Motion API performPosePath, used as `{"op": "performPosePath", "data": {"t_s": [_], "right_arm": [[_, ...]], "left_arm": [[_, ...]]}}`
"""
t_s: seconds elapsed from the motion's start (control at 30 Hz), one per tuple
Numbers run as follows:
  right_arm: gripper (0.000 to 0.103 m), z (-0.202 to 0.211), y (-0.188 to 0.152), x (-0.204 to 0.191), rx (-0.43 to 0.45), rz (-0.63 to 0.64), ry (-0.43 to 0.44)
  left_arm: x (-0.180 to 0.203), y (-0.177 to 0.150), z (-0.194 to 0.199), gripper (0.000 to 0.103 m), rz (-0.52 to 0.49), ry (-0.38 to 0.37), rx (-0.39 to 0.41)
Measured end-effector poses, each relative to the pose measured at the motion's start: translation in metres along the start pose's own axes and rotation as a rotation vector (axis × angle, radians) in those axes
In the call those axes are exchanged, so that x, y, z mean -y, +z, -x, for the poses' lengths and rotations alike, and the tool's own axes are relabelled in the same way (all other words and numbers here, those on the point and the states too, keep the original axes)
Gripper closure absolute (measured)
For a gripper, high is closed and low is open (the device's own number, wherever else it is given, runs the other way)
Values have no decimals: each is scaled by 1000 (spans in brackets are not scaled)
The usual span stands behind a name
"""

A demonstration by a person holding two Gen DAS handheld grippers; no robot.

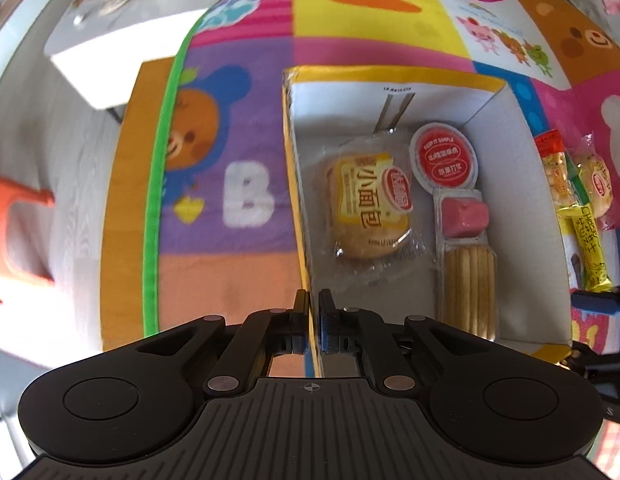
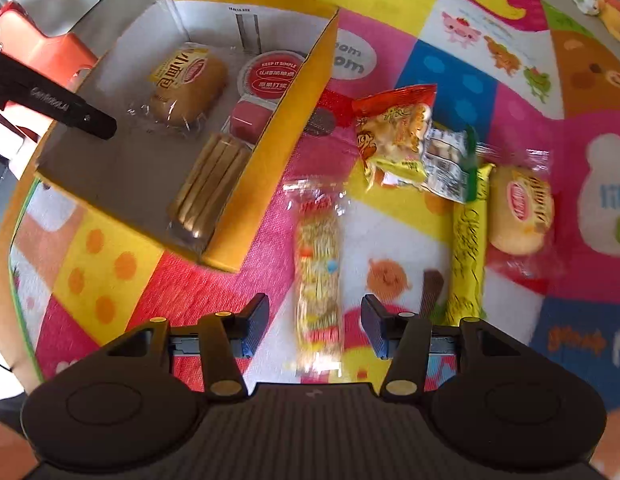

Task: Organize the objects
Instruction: 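Grasp the long clear bag of puffed grain sticks with the right tool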

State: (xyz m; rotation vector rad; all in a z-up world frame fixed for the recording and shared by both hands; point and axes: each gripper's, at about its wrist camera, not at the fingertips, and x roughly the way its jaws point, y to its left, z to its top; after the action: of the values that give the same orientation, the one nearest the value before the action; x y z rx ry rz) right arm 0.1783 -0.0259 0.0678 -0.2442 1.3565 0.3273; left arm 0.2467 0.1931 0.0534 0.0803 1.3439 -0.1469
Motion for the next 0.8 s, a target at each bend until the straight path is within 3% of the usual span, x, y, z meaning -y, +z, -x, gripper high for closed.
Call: {"op": "performPosePath", "data": {"t_s": [0.23, 0.33, 0.4, 0.47, 0.57, 0.67, 0.8], "right_arm": [[63, -20, 4, 5, -31, -32, 6], [68, -19, 0, 2, -34, -20, 5], [75, -18, -2, 1, -39, -21, 11], [75, -13, -5, 1, -44, -40, 19], [75, 2, -11, -2, -29, -84, 23], [75, 30, -21, -4, -5, -132, 17], [75, 78, -38, 0, 30, -259, 32]], "left_arm": [[-5, -6, 18, 95, 62, -15, 26], [-2, -14, 12, 93, 46, -1, -13], [-3, -17, 4, 92, 71, -1, -40], [-7, -22, -4, 91, 115, -14, -88], [-14, -30, -15, 82, 146, -36, -139], [-17, -35, -15, 76, 123, -47, -117], [-20, -38, -8, 80, 73, -15, -103]]}}
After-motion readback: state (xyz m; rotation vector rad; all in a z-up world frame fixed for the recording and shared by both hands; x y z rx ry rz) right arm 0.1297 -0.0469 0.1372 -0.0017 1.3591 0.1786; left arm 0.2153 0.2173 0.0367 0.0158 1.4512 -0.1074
